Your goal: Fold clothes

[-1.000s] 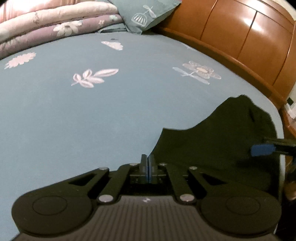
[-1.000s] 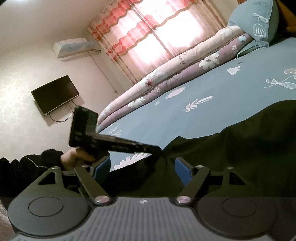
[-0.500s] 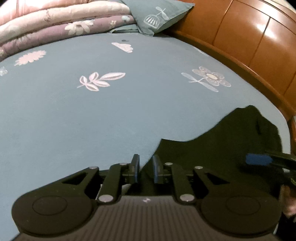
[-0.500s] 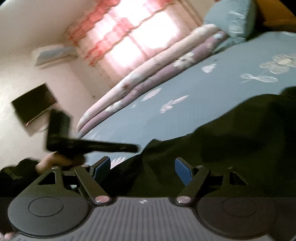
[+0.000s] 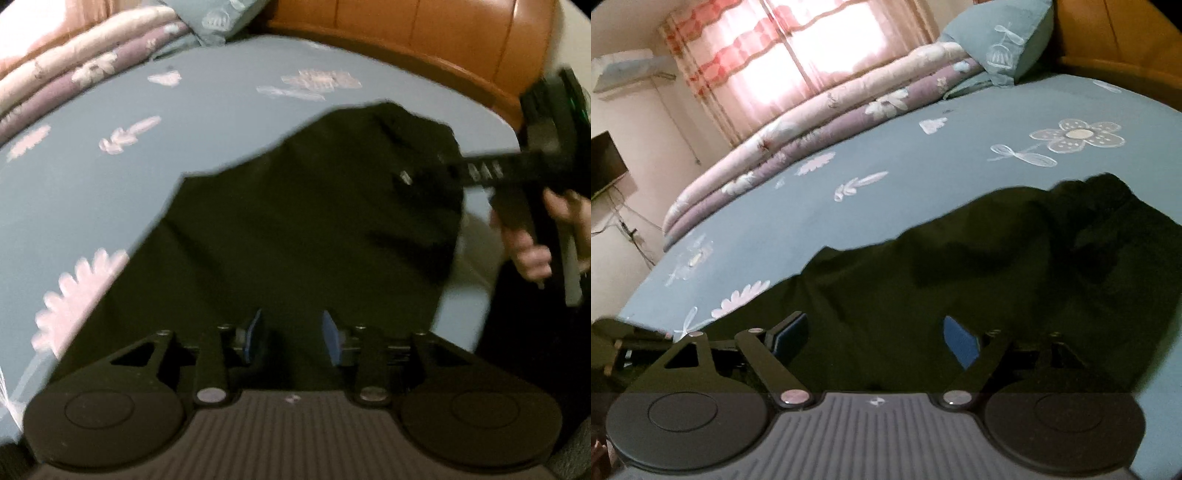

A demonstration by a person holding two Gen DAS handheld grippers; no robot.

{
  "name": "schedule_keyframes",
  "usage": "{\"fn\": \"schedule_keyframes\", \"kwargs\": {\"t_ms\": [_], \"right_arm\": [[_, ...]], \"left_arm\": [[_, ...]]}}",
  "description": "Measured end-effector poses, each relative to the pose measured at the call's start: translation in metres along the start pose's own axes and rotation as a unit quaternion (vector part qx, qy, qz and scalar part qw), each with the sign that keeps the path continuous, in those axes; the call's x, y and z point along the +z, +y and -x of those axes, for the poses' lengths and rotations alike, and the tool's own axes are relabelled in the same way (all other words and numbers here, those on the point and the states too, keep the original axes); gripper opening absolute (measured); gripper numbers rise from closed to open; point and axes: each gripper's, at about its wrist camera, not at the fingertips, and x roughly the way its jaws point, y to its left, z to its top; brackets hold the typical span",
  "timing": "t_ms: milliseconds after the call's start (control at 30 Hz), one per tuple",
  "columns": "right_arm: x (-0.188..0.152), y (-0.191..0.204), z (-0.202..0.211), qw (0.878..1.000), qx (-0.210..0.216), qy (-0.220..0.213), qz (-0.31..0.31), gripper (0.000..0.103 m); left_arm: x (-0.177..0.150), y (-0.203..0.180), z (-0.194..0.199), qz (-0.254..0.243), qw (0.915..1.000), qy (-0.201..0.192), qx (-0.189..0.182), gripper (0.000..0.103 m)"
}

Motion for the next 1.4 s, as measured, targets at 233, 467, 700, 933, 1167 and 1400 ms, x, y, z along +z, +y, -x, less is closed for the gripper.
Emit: {"fn": "schedule_keyframes", "kwargs": {"t_ms": [233, 467, 700, 933, 1167, 1400], "right_arm": [[-0.018, 0.015, -0.003, 0.992, -0.101, 0.025, 0.068, 0.084], [-0.016, 0.027, -0.009, 0.992, -0.103, 0.026, 0.067, 0.084], [-0.011, 0.052, -0.019, 0.992, -0.084, 0.035, 0.093, 0.084], [-0.01, 0.068, -0.03, 0.99, -0.071, 0.048, 0.108, 0.084], [-0.009, 0.07, -0.031, 0.991, -0.066, 0.048, 0.106, 0.084], [-0.007, 0.071, -0.027, 0.992, -0.058, 0.041, 0.104, 0.084]], "left_arm": [[-0.033, -0.016, -0.011, 0.04, 0.9976, 0.046, 0.035, 0.042], [-0.043, 0.024, 0.048, 0.123, 0.9895, 0.021, 0.073, 0.043], [-0.039, 0.129, 0.115, 0.214, 0.9454, 0.045, 0.242, 0.043], [-0.047, 0.171, 0.078, 0.271, 0.9217, 0.127, 0.247, 0.04], [-0.056, 0.177, 0.036, 0.299, 0.8978, 0.173, 0.273, 0.043], [-0.068, 0.186, 0.019, 0.323, 0.8718, 0.195, 0.313, 0.047]]}}
